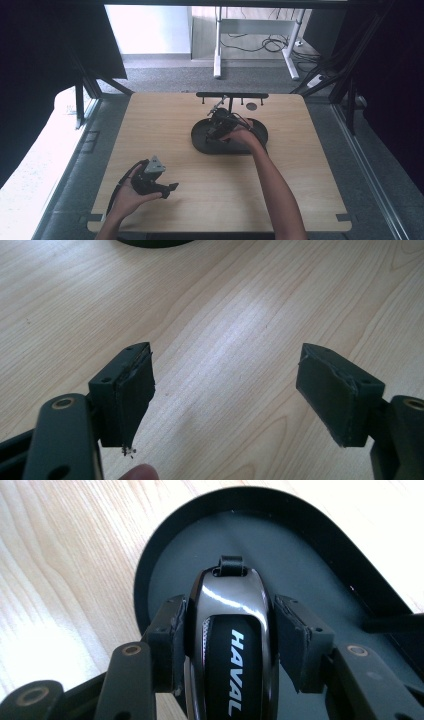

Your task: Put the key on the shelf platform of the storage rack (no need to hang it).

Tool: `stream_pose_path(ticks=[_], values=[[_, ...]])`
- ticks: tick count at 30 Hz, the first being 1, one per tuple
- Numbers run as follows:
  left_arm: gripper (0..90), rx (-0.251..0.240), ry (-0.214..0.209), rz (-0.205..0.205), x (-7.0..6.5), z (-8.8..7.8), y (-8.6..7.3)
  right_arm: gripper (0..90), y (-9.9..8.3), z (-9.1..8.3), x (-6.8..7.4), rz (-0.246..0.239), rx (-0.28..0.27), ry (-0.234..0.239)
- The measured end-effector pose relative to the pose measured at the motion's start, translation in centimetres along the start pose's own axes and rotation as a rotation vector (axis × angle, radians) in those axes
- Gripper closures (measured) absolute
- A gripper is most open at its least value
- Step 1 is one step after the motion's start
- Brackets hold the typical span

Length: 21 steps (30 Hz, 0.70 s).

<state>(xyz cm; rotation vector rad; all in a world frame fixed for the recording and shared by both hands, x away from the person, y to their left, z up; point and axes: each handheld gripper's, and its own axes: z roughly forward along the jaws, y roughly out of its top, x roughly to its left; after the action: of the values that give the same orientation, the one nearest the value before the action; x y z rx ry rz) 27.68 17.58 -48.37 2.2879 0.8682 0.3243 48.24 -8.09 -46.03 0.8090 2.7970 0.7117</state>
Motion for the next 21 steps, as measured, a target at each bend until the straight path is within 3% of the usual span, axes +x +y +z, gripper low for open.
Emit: stream_pose_path(ticks=[16, 17, 21], values=[[23.5, 0.001, 0.000, -0.001, 0.0, 0.0, 0.0, 49.2, -1.1, 1.7, -1.3, 0.019, 0.018, -0.011], [23.5, 0.001, -0.001, -0.001, 0.0, 0.0, 0.0, 49.2, -1.2, 1.7, -1.3, 0.046, 0.034, -0.014], [23.5, 0.000, 0.000, -0.001, 0.1, 0.1, 0.0, 49.2, -1.4, 2.1, -1.4, 0.044, 0.047, -0.025]])
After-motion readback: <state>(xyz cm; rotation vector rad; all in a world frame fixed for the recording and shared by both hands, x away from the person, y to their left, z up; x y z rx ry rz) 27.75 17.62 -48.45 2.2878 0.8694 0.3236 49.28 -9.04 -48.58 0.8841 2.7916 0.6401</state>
